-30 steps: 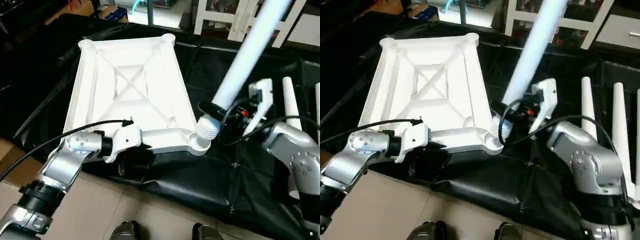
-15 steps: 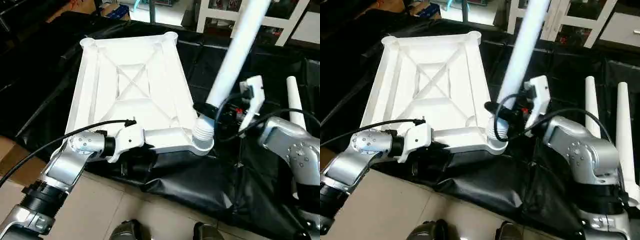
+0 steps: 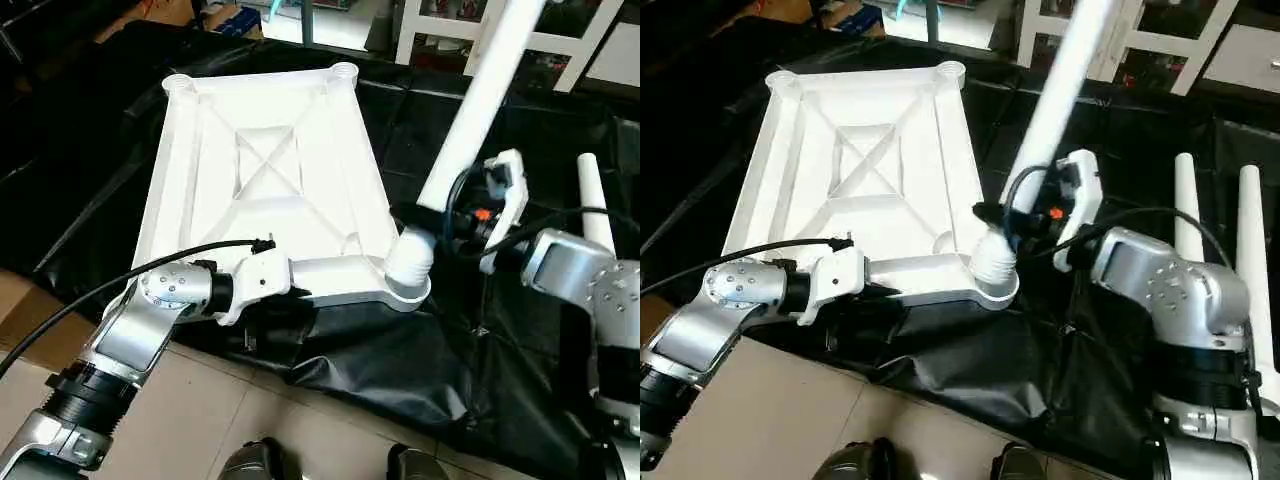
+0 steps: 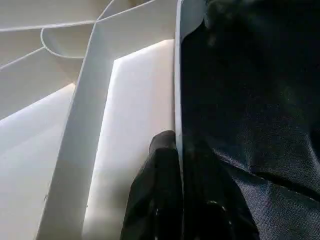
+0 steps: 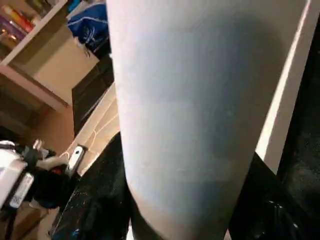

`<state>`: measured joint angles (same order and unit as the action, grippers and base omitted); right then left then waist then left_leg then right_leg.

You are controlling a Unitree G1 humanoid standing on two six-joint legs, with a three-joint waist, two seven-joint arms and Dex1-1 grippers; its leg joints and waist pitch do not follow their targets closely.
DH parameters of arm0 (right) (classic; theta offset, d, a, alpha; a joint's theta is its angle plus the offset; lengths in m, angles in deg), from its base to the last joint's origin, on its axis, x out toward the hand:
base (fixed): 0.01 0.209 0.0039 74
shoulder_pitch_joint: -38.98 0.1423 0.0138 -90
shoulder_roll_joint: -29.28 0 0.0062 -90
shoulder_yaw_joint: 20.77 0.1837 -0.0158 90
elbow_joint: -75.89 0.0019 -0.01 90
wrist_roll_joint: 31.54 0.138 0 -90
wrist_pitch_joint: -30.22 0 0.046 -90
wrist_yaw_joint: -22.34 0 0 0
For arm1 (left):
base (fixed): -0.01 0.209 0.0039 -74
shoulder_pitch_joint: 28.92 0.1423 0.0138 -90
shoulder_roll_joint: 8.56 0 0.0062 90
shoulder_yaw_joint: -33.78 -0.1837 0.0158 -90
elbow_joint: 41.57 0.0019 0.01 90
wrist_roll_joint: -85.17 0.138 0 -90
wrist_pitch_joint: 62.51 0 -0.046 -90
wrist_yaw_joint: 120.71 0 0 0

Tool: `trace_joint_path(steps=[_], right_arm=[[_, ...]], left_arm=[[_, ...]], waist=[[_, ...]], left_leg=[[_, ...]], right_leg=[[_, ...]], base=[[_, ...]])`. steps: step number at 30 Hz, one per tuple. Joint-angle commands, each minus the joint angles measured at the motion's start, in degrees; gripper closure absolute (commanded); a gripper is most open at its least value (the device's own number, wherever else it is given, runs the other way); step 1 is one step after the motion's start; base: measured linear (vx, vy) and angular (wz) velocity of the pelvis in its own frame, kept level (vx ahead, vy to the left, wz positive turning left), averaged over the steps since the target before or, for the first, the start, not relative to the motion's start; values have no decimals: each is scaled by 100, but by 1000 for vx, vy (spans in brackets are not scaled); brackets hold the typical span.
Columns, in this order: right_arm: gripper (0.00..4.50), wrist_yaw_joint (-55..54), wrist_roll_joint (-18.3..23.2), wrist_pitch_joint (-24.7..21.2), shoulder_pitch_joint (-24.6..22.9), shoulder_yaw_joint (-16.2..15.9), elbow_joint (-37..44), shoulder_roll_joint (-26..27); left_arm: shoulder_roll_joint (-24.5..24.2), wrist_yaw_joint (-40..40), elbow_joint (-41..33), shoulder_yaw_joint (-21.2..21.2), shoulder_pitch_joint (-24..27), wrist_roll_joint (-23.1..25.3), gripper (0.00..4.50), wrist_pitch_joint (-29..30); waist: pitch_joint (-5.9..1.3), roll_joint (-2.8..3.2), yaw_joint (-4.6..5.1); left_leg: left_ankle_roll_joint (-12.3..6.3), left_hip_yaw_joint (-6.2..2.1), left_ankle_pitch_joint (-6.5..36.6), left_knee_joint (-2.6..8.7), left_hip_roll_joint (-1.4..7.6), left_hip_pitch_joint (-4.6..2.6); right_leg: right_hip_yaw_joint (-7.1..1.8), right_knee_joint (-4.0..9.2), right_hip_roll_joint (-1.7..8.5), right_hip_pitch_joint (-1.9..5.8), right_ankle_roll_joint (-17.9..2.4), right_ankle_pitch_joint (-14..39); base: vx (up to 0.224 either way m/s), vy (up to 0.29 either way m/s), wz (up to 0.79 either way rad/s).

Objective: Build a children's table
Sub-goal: Insert table leg to table base

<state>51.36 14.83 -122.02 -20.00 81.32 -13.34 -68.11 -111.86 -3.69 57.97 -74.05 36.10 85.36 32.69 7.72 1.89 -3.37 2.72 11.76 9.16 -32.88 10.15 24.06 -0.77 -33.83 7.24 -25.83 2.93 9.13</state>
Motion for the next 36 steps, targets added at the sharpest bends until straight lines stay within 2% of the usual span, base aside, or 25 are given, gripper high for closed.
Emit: trace_joint_path(steps=[1,3,4,5,6,8,14,17,21,23,26,30,36], right_arm=[[259,79,-132,170,13,-124,170,-127],[259,348,-385,580,-65,-411,464,-241],[259,348,-385,580,-65,-411,464,-241],[259,462,-640,908,-122,-606,618,-324],[259,462,-640,908,-122,-606,618,-324],[259,537,-983,1289,-193,-891,833,-412],[259,680,-1245,1618,-290,-1182,965,-522],[259,827,-1584,1886,-412,-1483,962,-688],[259,884,-1702,1997,-443,-1575,955,-732],[259,1034,-1950,2248,-525,-1769,982,-885],[259,1069,-1982,2376,-609,-1774,1005,-886],[259,1148,-2045,2564,-777,-1781,1062,-811],[259,1234,-2087,2757,-1047,-1839,1112,-790]], left_arm=[[137,78,-16,-100,144,-72,450,-13],[115,66,-30,-98,164,-61,450,-19],[115,66,-30,-98,164,-61,450,-19],[108,65,-45,-97,174,-54,450,-22],[108,65,-45,-97,174,-54,450,-22],[104,65,-106,-96,197,-52,450,-2],[103,66,-117,-108,205,-34,450,-10],[106,67,-122,-112,203,-28,450,-12],[107,69,-125,-113,203,-22,450,-12],[103,75,-149,-108,211,-16,450,2],[91,80,-173,-95,225,-17,450,13],[79,88,-162,-81,232,-9,450,-2],[91,111,-115,-61,208,20,450,-31]], waist=[[-340,-154,27],[-346,-159,23],[-349,-165,17],[-355,-164,14],[-347,-165,10],[-360,-157,13],[-376,-164,11],[-369,-159,5],[-370,-168,14],[-368,-172,11],[-380,-176,5],[-378,-170,2],[-373,-176,11]], left_leg=[[-201,-15,995,428,148,-190],[-190,-11,968,425,147,-183],[-212,-10,944,422,148,-182],[-241,-7,938,416,145,-180],[-238,-7,954,422,152,-178],[-248,-10,954,419,152,-187],[-352,-3,849,397,147,-181],[-357,-4,890,398,150,-179],[-397,-8,927,392,149,-174],[-410,-12,903,392,158,-176],[-502,-6,787,369,152,-174],[-566,-7,778,367,157,-176],[-540,-17,873,376,158,-171]], right_leg=[[2,362,-66,200,-1050,1216],[4,353,-68,209,-1017,1118],[3,347,-66,211,-997,1055],[1,344,-64,213,-998,1027],[1,352,-63,205,-981,1058],[1,348,-65,211,-999,1070],[3,321,-77,232,-1102,787],[1,331,-72,234,-1102,841],[-1,332,-67,237,-1113,903],[3,326,-70,241,-1118,878],[-2,307,-67,254,-1167,653],[1,305,-67,252,-1205,645],[7,310,-68,259,-1213,731]], base=[[0,0,0],[0,0,0],[0,0,0],[0,0,0],[0,0,0],[0,0,0],[0,0,0],[0,0,0],[0,0,0],[0,0,0],[0,0,0],[0,0,0],[0,0,0]])
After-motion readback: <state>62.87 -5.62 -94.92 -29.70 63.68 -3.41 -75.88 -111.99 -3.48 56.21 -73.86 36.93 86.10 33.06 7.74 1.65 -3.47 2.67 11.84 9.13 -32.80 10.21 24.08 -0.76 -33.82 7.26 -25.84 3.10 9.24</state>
